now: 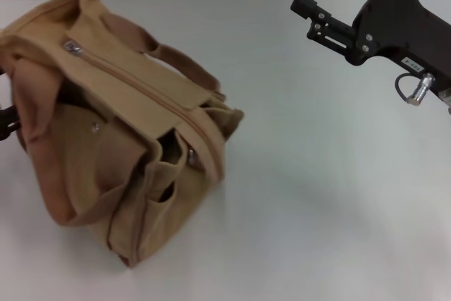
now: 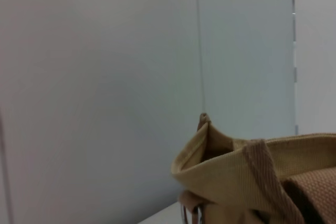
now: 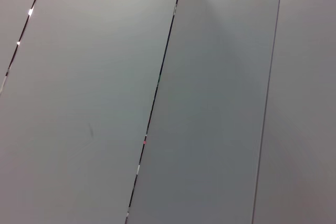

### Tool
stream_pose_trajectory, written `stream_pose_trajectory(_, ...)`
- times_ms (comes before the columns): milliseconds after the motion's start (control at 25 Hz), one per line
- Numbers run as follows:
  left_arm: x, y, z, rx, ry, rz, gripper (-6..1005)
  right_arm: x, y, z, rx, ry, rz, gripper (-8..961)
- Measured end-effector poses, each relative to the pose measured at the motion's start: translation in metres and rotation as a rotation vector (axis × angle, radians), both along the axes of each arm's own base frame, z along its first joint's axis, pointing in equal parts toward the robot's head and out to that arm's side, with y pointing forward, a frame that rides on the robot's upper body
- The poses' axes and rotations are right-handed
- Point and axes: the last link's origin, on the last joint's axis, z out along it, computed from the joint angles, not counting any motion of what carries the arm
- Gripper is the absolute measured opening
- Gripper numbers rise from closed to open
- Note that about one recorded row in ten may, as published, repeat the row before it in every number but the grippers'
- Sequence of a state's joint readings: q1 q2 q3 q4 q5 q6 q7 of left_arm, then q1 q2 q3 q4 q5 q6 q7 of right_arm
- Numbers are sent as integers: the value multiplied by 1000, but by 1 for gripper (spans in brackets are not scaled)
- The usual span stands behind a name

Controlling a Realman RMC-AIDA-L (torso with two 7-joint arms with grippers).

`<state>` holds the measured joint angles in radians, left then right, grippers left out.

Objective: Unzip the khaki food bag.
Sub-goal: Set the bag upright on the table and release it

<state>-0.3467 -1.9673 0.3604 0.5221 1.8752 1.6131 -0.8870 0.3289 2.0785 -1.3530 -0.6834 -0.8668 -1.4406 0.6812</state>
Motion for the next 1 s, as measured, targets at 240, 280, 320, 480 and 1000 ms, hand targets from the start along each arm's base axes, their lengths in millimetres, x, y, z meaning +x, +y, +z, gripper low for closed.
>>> stream_pose_trajectory(240,12,4,-8,-33,31,-79,668,0,0,0,2,0,-2,773)
stream_pose_trajectory(280,14,4,-12,-40,34,-95,660,1,1,1,4,1,-4,773)
stream_pose_trajectory(320,14,4,-12,-40,34,-95,652,1,1,1,4,1,-4,773)
stream_pose_trajectory(480,21,4,-19,2,45,-135,610,2,1,1,3,2,-12,773)
stream_pose_trajectory(1000,54,9,-10,90,0,-300,180,6,-2,3,11,17,-19,773)
